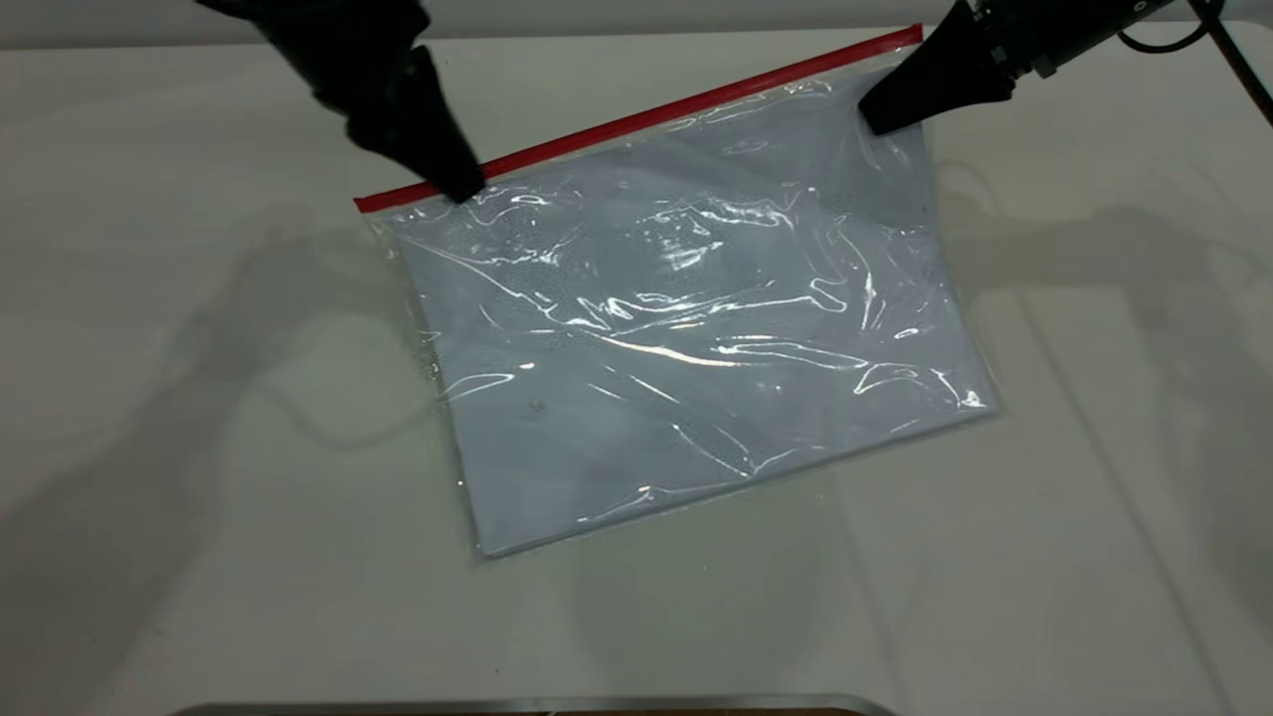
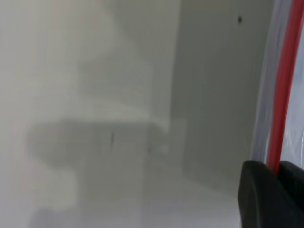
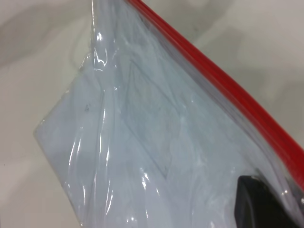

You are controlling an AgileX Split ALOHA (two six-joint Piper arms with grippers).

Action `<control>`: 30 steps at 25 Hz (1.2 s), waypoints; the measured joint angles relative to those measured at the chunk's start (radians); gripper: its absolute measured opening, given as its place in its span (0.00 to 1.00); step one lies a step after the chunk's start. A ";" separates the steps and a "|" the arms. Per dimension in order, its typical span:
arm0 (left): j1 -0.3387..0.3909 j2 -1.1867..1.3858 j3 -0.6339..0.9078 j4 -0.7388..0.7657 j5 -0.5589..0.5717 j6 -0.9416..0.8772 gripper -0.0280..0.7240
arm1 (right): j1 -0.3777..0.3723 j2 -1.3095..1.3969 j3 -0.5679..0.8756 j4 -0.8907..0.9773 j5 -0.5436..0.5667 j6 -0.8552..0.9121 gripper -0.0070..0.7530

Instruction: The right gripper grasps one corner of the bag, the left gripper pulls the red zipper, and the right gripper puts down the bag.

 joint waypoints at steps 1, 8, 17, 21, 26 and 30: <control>0.006 0.000 0.000 0.016 0.008 -0.010 0.10 | -0.001 0.000 0.000 0.000 -0.007 0.006 0.05; 0.034 0.000 0.000 0.091 0.076 -0.029 0.10 | -0.016 0.000 0.000 -0.001 -0.052 0.042 0.06; 0.035 0.000 -0.002 0.104 0.108 -0.032 0.12 | -0.016 0.000 0.000 0.001 -0.051 0.058 0.08; 0.038 0.000 -0.002 0.135 0.114 -0.072 0.22 | -0.021 0.000 0.000 0.002 -0.075 0.076 0.19; 0.045 0.000 -0.002 0.150 0.114 -0.150 0.52 | -0.029 0.000 0.000 0.015 -0.106 0.095 0.54; 0.045 -0.004 -0.045 0.161 0.111 -0.258 0.73 | -0.029 -0.011 0.000 0.009 -0.148 0.149 0.79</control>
